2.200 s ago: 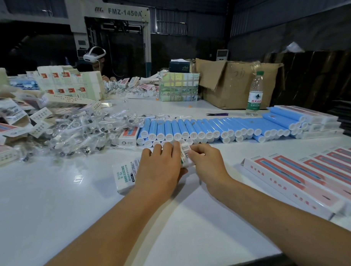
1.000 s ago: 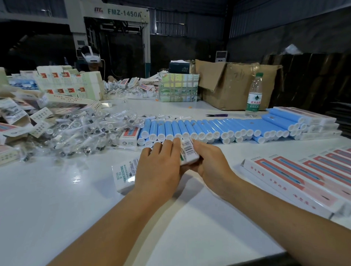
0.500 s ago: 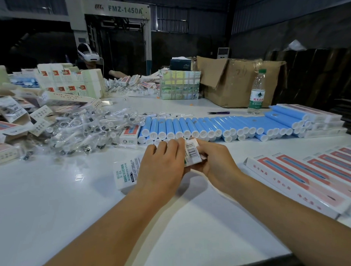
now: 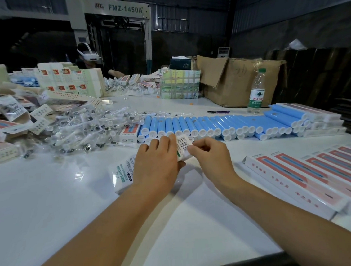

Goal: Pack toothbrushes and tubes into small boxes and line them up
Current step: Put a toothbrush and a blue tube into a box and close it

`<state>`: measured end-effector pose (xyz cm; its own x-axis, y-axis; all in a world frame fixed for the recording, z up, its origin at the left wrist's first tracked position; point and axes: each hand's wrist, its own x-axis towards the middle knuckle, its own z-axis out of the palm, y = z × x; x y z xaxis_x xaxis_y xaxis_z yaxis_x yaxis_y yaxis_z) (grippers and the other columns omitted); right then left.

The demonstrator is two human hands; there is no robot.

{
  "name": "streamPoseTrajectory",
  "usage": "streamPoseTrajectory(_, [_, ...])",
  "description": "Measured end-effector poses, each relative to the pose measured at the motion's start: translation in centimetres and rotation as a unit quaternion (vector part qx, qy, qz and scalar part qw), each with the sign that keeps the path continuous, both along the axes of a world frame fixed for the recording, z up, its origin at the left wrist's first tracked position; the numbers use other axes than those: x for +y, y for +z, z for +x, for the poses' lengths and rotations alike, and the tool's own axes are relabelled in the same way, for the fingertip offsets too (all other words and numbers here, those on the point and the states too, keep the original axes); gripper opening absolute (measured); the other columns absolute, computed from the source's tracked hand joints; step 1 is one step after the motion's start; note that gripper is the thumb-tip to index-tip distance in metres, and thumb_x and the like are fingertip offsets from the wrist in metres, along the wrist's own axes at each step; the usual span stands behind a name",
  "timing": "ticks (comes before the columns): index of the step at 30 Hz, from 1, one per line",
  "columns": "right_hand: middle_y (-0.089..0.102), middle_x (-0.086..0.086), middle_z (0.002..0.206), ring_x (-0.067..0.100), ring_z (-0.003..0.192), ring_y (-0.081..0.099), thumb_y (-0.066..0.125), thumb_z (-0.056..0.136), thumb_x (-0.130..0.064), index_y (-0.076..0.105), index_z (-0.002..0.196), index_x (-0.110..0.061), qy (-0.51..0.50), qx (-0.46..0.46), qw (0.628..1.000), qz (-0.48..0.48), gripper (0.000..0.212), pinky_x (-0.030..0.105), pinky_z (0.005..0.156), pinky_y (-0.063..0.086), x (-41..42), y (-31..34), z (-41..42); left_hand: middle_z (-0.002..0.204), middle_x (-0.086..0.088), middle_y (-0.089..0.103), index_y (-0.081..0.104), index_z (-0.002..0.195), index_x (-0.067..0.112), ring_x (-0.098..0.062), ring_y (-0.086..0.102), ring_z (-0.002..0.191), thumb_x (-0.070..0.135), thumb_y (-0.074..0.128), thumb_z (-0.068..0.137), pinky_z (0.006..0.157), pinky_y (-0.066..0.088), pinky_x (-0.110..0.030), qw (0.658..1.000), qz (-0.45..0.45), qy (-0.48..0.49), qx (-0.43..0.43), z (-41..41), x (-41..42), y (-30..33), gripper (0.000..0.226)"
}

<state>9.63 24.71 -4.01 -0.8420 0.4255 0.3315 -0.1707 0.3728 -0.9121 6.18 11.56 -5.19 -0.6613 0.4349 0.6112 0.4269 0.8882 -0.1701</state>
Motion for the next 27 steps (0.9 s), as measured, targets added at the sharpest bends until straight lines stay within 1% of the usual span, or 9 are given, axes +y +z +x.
streamPoseTrajectory(2, [0.062,-0.005,0.068,0.002,0.063,0.054,0.068,0.082,-0.013,0.063,0.073,-0.012,-0.027,0.024,0.999,0.034,0.01,0.01,0.056,0.041,-0.1,-0.2,0.0,0.135,-0.002,0.04,0.012,0.146,0.011,-0.021,0.042,0.117,0.057,0.034,0.095,0.09,0.032,-0.032,1.0,-0.002,-0.001,-0.001,0.2,0.1,-0.1,0.072])
streamPoseTrajectory(6, [0.061,-0.001,0.067,0.006,0.063,0.051,0.066,0.082,-0.005,0.064,0.072,-0.005,-0.031,0.051,0.995,0.078,0.01,0.01,0.059,0.039,-0.5,-0.4,0.1,0.131,-0.003,0.042,0.015,0.143,0.009,-0.022,0.043,0.113,0.055,0.035,0.095,0.087,0.032,-0.032,1.0,-0.009,-0.003,0.002,0.4,0.2,-0.1,0.069])
streamPoseTrajectory(9, [0.06,-0.005,0.065,0.003,0.06,0.05,0.066,0.082,-0.007,0.065,0.072,-0.009,-0.012,0.038,0.999,0.029,0.01,0.017,0.061,0.042,-0.2,-0.4,0.2,0.131,-0.002,0.041,0.014,0.143,0.01,-0.021,0.042,0.114,0.055,0.036,0.095,0.087,0.031,-0.033,1.0,-0.003,-0.004,-0.013,0.4,0.1,0.0,0.07])
streamPoseTrajectory(13, [0.063,-0.005,0.074,0.005,0.068,0.055,0.065,0.085,-0.01,0.066,0.083,-0.02,0.03,0.022,0.999,-0.029,0.01,0.019,0.061,0.044,-0.2,-0.3,-0.1,0.134,-0.003,0.041,0.015,0.145,0.01,-0.022,0.042,0.117,0.055,0.037,0.094,0.09,0.032,-0.034,1.0,-0.001,-0.013,-0.023,0.4,0.2,0.1,0.072])
streamPoseTrajectory(17, [0.064,0.003,0.079,0.013,0.073,0.057,0.065,0.083,-0.003,0.065,0.073,-0.017,0.01,0.034,0.999,0.032,0.017,0.026,0.07,0.047,-0.2,-0.3,-0.4,0.131,-0.005,0.042,0.018,0.144,0.008,-0.024,0.044,0.113,0.053,0.039,0.095,0.087,0.032,-0.036,0.999,-0.035,-0.016,-0.015,0.5,0.4,-0.2,0.07])
streamPoseTrajectory(21, [0.06,-0.005,0.084,0.007,0.077,0.055,0.061,0.089,-0.01,0.062,0.076,-0.029,0.03,0.039,0.996,0.077,0.023,0.017,0.072,0.044,-0.4,-0.5,-0.2,0.131,-0.004,0.042,0.021,0.141,0.01,-0.023,0.044,0.116,0.054,0.039,0.094,0.089,0.033,-0.035,0.999,-0.026,-0.009,-0.034,0.3,0.4,0.0,0.066])
streamPoseTrajectory(24, [0.061,-0.011,0.081,0.005,0.073,0.055,0.051,0.096,-0.018,0.064,0.084,-0.034,0.041,0.062,0.997,-0.025,0.024,0.024,0.07,0.045,-0.4,-0.1,-0.3,0.131,-0.002,0.043,0.024,0.14,0.014,-0.022,0.045,0.116,0.057,0.037,0.094,0.082,0.035,-0.034,0.997,0.026,-0.014,-0.073,0.0,0.1,1.4,0.065])
streamPoseTrajectory(26, [0.06,-0.011,0.073,0.005,0.065,0.053,0.048,0.097,-0.019,0.065,0.086,-0.03,0.034,0.075,0.99,-0.111,0.024,0.025,0.064,0.044,-0.2,0.3,-0.1,0.125,-0.001,0.045,0.03,0.138,0.018,-0.023,0.049,0.11,0.058,0.037,0.093,0.072,0.033,-0.033,0.983,0.129,-0.03,-0.125,-0.1,-0.5,2.8,0.061])
streamPoseTrajectory(27, [0.059,-0.009,0.072,0.006,0.062,0.052,0.047,0.098,-0.019,0.065,0.086,-0.028,0.033,0.073,0.988,-0.131,0.024,0.025,0.062,0.043,-0.1,0.3,-0.1,0.12,-0.001,0.046,0.035,0.134,0.019,-0.024,0.052,0.105,0.057,0.038,0.093,0.07,0.035,-0.033,0.965,0.205,-0.055,-0.157,0.0,-0.9,3.6,0.056])
